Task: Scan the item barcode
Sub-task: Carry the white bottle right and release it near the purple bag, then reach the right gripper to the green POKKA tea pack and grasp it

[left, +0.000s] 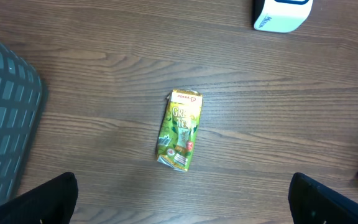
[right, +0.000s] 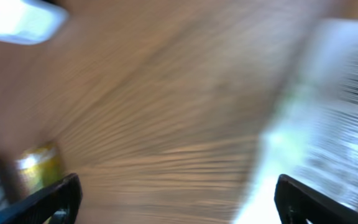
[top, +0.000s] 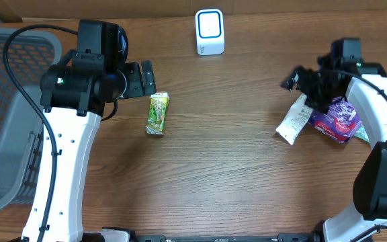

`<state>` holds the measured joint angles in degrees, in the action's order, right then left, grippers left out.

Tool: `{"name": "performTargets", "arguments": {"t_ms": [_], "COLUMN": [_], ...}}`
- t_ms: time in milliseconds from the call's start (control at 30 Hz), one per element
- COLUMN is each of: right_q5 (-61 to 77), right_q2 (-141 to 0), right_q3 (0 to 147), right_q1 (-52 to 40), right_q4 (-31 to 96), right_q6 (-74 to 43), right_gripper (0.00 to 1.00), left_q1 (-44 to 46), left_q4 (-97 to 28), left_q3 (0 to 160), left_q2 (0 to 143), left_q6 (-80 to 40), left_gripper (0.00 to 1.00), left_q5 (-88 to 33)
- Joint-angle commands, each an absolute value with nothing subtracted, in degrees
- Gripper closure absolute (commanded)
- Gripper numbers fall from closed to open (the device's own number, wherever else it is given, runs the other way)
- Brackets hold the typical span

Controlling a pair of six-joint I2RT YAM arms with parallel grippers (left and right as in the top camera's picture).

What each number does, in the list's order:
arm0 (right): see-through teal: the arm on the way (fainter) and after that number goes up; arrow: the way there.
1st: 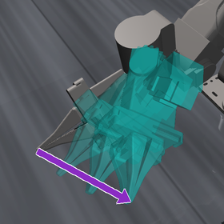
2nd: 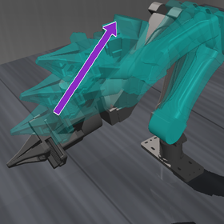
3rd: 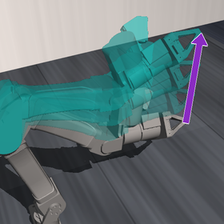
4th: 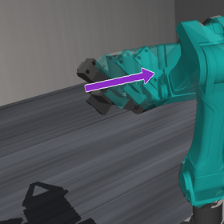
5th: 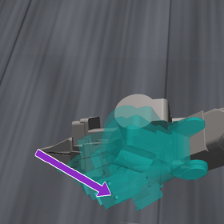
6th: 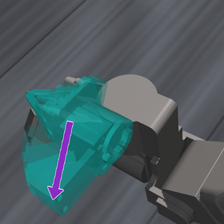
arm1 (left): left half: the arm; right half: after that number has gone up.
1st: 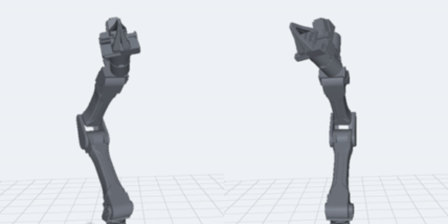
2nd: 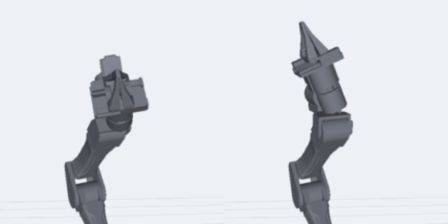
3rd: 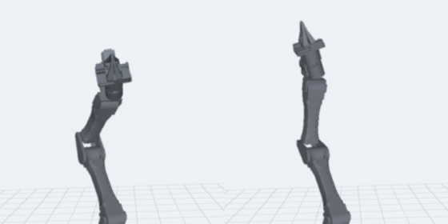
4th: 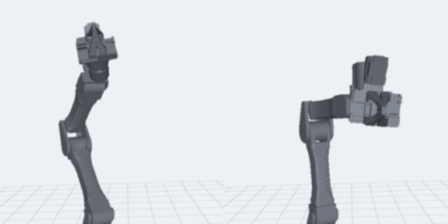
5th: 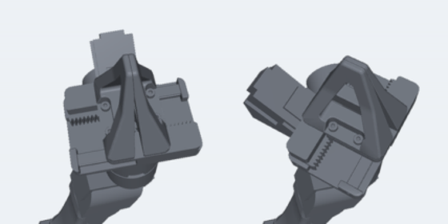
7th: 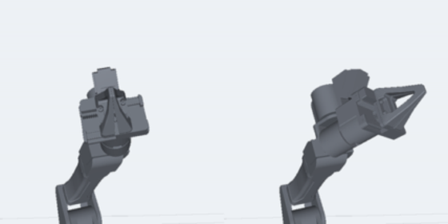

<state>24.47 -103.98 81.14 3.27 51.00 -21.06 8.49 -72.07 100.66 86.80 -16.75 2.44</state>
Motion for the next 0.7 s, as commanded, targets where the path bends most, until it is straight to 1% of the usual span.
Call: {"name": "performTargets", "arguments": {"t_ms": [0,167,300,433,533,667], "right_q5": [36.1,36.2,28.4,22.1,21.0,21.0], "right_q2": [-103.2,-103.3,-104.5,-108.1,-111.6,-116.8], "right_q3": [84.1,82.8,80.8,80.7,80.7,80.7], "right_q1": [-0.6,-9.8,-19.1,-27.8,-32.5,-36.4], "right_q4": [49.3,41.4,33.2,27.3,22.2,16.4], "right_q6": [-19.0,-20.4,-29.0,-31.6,-31.8,-31.8], "right_gripper": [0.0,0.0,0.0,0.0,0.03,0.1], "left_q1": [8.3,8.3,8.3,8.3,8.3,8.3], "left_q4": [-72.0,-72.0,-72.0,-72.0,-72.0,-72.0], "left_q3": [101.7,101.7,101.7,101.7,101.7,101.7], "left_q2": [87.0,87.0,87.0,87.0,87.0,87.0], "left_q6": [-17.1,-17.1,-17.1,-17.1,-17.1,-17.1], "left_gripper": [0.01,0.0,0.0,0.01,0.0,0.01], "left_q5": [3.2,3.2,3.2,3.2,3.2,3.2]}}
